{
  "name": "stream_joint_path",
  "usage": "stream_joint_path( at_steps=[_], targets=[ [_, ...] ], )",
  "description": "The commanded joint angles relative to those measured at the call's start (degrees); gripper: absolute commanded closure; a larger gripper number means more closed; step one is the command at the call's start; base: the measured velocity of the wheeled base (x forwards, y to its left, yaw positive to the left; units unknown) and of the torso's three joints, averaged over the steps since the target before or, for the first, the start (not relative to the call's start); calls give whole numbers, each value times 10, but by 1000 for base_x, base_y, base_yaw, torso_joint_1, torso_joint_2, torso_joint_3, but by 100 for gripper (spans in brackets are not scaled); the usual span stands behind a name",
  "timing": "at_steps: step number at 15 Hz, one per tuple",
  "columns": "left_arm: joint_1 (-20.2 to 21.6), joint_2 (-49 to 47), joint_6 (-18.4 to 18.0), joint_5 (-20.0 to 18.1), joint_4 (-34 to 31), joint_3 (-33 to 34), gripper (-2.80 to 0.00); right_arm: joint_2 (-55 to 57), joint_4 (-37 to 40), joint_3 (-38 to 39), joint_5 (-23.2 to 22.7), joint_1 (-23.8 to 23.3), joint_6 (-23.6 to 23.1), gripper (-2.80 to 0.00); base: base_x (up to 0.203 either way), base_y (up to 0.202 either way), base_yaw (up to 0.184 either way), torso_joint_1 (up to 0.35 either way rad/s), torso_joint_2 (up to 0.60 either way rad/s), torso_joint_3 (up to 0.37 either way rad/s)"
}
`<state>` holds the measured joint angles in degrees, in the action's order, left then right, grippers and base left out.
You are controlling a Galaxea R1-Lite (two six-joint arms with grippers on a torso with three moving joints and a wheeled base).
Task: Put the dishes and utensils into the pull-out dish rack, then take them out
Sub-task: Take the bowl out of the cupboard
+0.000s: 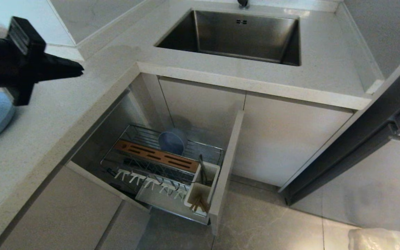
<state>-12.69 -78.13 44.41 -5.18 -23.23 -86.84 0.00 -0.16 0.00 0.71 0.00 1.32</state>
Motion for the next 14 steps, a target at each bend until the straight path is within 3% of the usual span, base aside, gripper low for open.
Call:
stream_joint_path(
  at_steps=[1,6,9,14],
  targets=[
    [-31,-47,6,45,13,22,0,0,0,0,0,0,0,0,0,0,0,0,0,0],
    [-95,-165,43,174,34,45,0,1,0,0,0,0,0,0,0,0,0,0,0,0],
    [-119,-230,77,190,45,55,0,1,0,0,0,0,0,0,0,0,0,0,0,0],
    [-120,-310,80,190,108,65,0,1,0,0,0,0,0,0,0,0,0,0,0,0]
  ],
)
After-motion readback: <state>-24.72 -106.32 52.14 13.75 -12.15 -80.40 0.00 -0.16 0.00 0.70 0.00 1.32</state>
